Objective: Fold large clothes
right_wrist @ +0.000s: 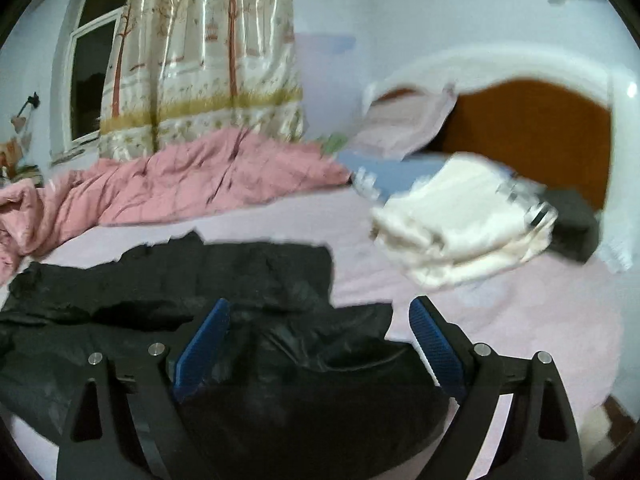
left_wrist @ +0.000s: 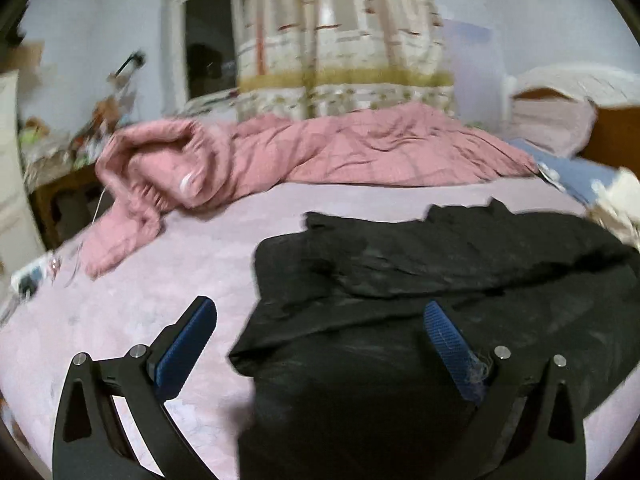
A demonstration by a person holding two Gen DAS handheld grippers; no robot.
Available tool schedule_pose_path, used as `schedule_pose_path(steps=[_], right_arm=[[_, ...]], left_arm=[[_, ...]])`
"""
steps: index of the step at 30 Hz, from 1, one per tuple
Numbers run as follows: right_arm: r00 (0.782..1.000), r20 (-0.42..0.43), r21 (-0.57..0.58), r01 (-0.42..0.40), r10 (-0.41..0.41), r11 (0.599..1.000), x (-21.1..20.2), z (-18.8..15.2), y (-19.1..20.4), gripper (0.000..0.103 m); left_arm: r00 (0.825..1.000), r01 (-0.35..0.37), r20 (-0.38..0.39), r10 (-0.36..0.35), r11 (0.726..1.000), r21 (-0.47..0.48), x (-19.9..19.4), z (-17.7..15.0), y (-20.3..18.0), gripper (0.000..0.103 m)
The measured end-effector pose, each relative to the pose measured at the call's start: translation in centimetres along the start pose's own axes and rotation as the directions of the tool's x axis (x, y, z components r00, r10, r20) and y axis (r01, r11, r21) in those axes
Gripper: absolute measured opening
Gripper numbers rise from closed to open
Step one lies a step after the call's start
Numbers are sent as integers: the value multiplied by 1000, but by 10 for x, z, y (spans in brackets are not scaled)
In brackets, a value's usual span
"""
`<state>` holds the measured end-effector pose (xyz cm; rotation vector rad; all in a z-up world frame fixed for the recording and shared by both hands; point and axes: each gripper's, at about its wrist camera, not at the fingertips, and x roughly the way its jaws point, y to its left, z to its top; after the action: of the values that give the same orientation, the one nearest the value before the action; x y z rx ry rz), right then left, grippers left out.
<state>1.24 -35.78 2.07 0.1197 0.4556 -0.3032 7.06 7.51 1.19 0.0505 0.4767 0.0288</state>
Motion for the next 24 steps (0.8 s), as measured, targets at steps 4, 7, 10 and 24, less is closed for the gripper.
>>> schedule_pose_path(steps=[4,7,10,24], right_arm=[[992,-119,43,-26,31,999,29,-4,-13,93],[984,-173,40,-30,36,999,42,-7,-11,93],[975,-221,38,-19,27,999,52,-15,-11,59],[976,209,-42,-48,56,998,-45,-7,3,12]], left_arm=[[992,-1,-130,-8,997,-72,30,-9,20,103],[974,41,-220,-62,994,-99,49,-21,23,90],[955,125,-250,-157,982,-141,53,-28,22,46],[992,118,61,-113,990,-84,-45,-20,30,6]])
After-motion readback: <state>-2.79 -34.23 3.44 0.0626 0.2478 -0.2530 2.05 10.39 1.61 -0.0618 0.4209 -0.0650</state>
